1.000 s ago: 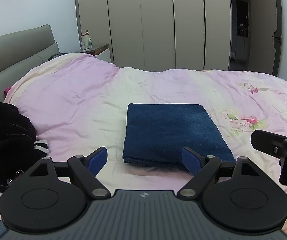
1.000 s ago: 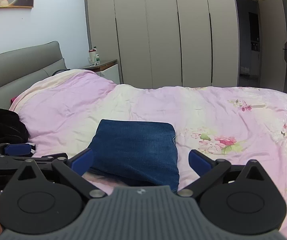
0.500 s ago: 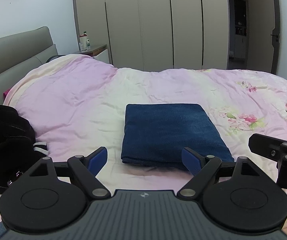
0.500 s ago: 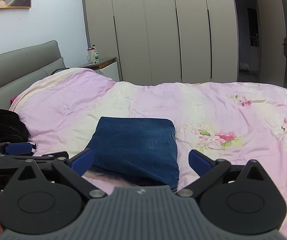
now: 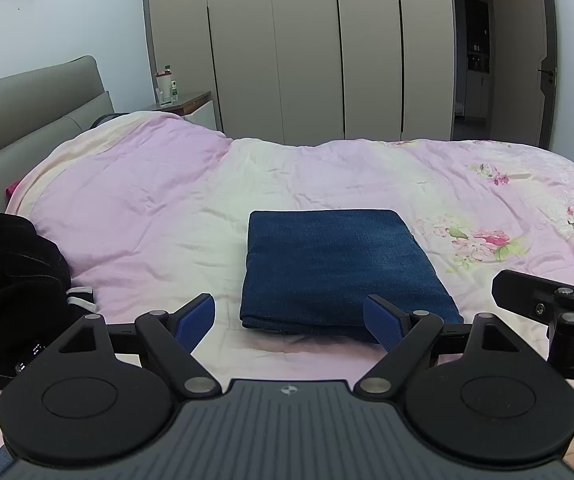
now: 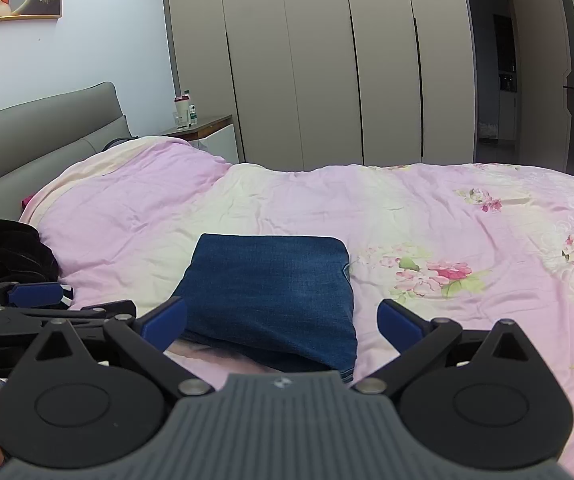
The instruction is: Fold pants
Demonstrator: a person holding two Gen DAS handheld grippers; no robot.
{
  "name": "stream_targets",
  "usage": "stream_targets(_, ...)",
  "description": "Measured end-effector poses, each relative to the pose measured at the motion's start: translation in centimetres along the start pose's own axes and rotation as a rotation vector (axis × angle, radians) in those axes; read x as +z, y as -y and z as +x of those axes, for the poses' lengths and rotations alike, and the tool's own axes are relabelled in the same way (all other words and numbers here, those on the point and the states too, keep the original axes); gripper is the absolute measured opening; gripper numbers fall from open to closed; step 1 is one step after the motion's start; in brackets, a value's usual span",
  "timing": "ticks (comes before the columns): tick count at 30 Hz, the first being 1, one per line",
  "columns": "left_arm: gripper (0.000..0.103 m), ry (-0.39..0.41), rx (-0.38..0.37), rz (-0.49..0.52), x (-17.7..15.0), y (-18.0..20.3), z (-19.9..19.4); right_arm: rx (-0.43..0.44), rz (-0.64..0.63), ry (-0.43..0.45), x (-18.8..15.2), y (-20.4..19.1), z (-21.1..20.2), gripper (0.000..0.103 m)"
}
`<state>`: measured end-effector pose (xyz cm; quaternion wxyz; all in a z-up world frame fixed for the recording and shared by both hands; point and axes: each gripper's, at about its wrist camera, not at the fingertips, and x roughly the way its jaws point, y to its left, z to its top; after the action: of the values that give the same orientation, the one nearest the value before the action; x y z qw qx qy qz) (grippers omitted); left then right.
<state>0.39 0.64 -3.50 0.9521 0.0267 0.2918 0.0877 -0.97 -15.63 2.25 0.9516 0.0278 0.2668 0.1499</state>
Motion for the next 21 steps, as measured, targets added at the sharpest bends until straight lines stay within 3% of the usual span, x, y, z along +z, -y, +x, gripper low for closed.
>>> stream_targets(21, 0.098, 0.003, -0.003, -0.002, 0.50, -0.27, -0.42, 0.001, 0.000, -0.001, 0.15, -0.01, -0.35, 0.098)
